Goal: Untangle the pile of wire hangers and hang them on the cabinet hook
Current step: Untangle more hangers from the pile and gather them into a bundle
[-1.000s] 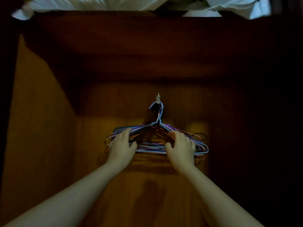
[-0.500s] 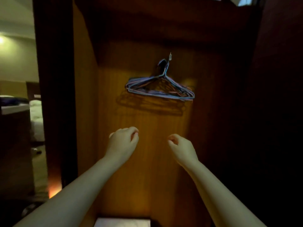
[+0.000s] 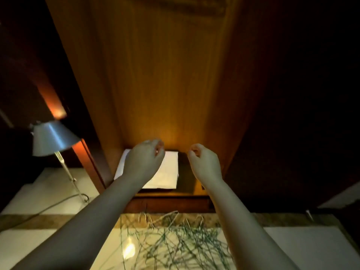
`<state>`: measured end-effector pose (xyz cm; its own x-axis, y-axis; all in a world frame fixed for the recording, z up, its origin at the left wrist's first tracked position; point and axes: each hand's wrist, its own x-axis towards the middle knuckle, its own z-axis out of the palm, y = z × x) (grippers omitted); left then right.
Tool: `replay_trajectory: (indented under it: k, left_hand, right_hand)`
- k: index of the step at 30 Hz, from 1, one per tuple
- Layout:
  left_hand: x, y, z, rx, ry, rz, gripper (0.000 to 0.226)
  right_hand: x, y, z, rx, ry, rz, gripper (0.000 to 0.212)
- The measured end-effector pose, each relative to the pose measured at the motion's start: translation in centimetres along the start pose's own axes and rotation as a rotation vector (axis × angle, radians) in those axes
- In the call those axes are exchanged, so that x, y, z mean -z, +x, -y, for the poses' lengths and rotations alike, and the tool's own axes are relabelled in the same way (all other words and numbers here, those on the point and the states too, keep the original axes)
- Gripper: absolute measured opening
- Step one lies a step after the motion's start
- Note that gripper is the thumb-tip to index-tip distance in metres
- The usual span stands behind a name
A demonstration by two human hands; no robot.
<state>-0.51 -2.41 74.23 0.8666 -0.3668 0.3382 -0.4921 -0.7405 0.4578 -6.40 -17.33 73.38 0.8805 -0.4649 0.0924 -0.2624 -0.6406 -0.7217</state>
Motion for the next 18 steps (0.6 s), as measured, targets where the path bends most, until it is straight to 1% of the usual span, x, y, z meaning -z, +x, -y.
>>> replay_trajectory:
  k: [4, 6, 9, 13, 15, 18]
  left_hand:
    - [-10.8, -4.0, 2.2, 0.016, -0.01, 0.026, 0.021]
    - [-17.2, -6.7, 4.4, 0.045, -0.045, 0.053, 0.019]
    - [-26.9, -10.8, 8.5, 0.042, -0.061, 0.091, 0.017]
    - [-37.8, -15.7, 14.8, 0.119, -0.109, 0.084, 0.011]
    - [-42.5, -17.7, 17.8, 0.174, -0.135, 0.078, 0.009]
    - [-48.1, -20.3, 21.5, 0.207, -0.159, 0.081, 0.013]
  right_hand:
    - [-5.2, -2.6, -11.4, -0.048, -0.026, -0.011, 0.026]
    - [-9.3, -3.5, -17.9, -0.071, -0.033, -0.008, 0.024]
    - [-16.4, -4.0, -26.7, -0.121, -0.072, -0.008, 0.023]
    - [-25.9, -4.6, -35.6, -0.204, -0.106, 0.003, 0.024]
    - [-30.5, -5.1, -39.4, -0.209, -0.116, 0.011, 0.023]
    - [-36.5, -6.0, -44.0, -0.194, -0.14, 0.028, 0.019]
